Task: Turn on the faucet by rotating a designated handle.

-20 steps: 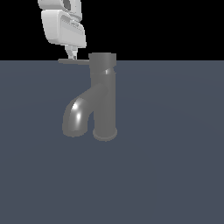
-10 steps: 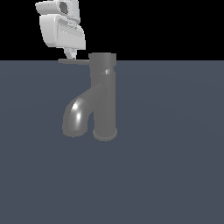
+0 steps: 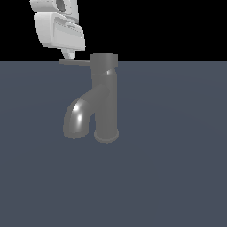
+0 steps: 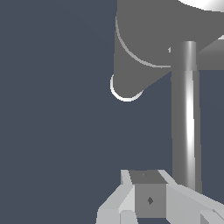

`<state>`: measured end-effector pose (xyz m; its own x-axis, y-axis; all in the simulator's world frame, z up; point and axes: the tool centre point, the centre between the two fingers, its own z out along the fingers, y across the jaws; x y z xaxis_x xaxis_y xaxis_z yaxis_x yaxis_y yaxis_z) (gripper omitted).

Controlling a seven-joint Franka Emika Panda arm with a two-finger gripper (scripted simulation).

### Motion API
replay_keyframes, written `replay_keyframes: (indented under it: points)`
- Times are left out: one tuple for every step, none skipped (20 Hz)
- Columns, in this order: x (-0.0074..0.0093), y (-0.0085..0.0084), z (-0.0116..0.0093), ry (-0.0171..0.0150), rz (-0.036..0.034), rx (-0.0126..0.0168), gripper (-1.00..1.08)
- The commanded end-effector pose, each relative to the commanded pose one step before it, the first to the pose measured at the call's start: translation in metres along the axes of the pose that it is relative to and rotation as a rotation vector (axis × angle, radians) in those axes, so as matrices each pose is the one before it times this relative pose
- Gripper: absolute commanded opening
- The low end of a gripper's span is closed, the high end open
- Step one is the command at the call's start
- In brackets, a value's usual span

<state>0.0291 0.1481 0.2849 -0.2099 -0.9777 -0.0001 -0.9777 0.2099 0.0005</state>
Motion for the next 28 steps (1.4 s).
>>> replay_keyframes:
  points:
    - [0.00046,0.00645,0.00005,-0.00001,0.00001,0.00006,-1.00]
    - [0.00018,0.00252,0.00001,0.00000,0.00000,0.00000,-1.00]
    - [0.00018,0.00252,0.00001,0.00000,0.00000,0.00000,-1.00]
    - [0.00018,0.00252,0.00001,0.00000,0.00000,0.00000,-1.00]
    - [0.00018,0.00253,0.00001,0.00000,0.00000,0.00000,-1.00]
    - [0.00018,0.00253,0.00001,0.00000,0.00000,0.00000,-1.00]
    - [0.00018,0.00253,0.00001,0.00000,0.00000,0.00000,-1.00]
    - [0.00018,0.00254,0.00001,0.00000,0.00000,0.00000,-1.00]
    - [0.00018,0.00254,0.00001,0.00000,0.00000,0.00000,-1.00]
    - [0.00018,0.00254,0.00001,0.00000,0.00000,0.00000,-1.00]
    - [0.00018,0.00255,0.00001,0.00000,0.00000,0.00000,-1.00]
    - [0.00018,0.00255,0.00001,0.00000,0.00000,0.00000,-1.00]
    - [0.00018,0.00255,0.00001,0.00000,0.00000,0.00000,-1.00]
    - [0.00018,0.00256,0.00001,0.00000,0.00000,0.00000,-1.00]
    - [0.00018,0.00256,0.00001,0.00000,0.00000,0.00000,-1.00]
    - [0.00018,0.00257,0.00001,0.00000,0.00000,0.00000,-1.00]
    - [0.00018,0.00257,0.00001,0.00000,0.00000,0.00000,-1.00]
    - [0.00018,0.00257,0.00001,0.00000,0.00000,0.00000,-1.00]
    - [0.00018,0.00258,0.00000,0.00000,0.00000,0.00000,-1.00]
    - [0.00018,0.00258,0.00000,0.00000,0.00000,0.00000,-1.00]
    - [0.00051,0.00252,-0.00018,-0.00012,0.00060,0.00031,-1.00]
    - [0.00018,0.00259,0.00000,0.00000,0.00000,0.00000,-1.00]
    - [0.00017,0.00260,0.00000,0.00000,0.00000,0.00000,-1.00]
    - [0.00017,0.00260,0.00000,0.00000,0.00000,0.00000,-1.00]
    - [0.00017,0.00261,0.00000,0.00000,0.00000,0.00000,-1.00]
    - [0.00017,0.00262,0.00000,0.00000,0.00000,0.00000,-1.00]
    - [0.00017,0.00263,-0.00001,0.00000,0.00000,0.00000,-1.00]
    - [0.00017,0.00264,-0.00001,0.00000,0.00000,0.00000,-1.00]
